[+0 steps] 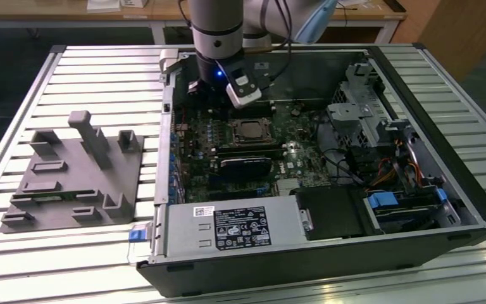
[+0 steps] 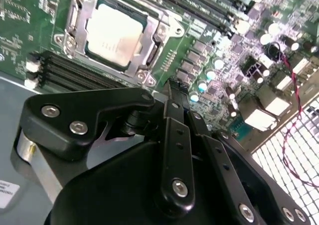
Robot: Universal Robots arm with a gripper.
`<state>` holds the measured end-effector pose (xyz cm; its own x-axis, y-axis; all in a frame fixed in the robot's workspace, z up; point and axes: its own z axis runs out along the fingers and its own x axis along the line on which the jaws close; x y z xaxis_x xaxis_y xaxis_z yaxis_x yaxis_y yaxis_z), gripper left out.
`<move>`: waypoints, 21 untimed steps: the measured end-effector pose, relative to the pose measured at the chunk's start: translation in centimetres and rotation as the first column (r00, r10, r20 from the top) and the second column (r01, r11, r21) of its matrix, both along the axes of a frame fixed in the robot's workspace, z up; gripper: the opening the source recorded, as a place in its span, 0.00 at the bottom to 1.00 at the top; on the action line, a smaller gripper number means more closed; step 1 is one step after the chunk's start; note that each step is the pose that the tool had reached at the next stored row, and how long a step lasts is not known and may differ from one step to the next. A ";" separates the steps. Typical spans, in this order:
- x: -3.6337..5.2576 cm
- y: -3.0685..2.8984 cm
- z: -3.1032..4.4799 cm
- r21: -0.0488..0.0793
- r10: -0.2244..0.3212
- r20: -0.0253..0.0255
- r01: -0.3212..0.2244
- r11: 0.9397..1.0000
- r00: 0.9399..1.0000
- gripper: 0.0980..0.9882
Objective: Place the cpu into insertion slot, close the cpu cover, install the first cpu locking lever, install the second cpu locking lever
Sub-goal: 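Install the first cpu locking lever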
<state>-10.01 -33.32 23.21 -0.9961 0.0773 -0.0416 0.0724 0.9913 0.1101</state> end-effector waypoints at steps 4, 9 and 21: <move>-0.49 -0.02 0.00 0.036 0.000 0.002 0.000 0.999 1.000 0.01; -0.95 -0.04 0.00 0.089 0.000 0.005 0.000 0.996 1.000 0.01; -1.41 -0.07 0.00 0.155 -0.001 0.007 0.000 0.988 1.000 0.01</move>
<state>-11.41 -33.38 23.21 -0.9958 0.0835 -0.0364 0.0711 0.9621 0.2632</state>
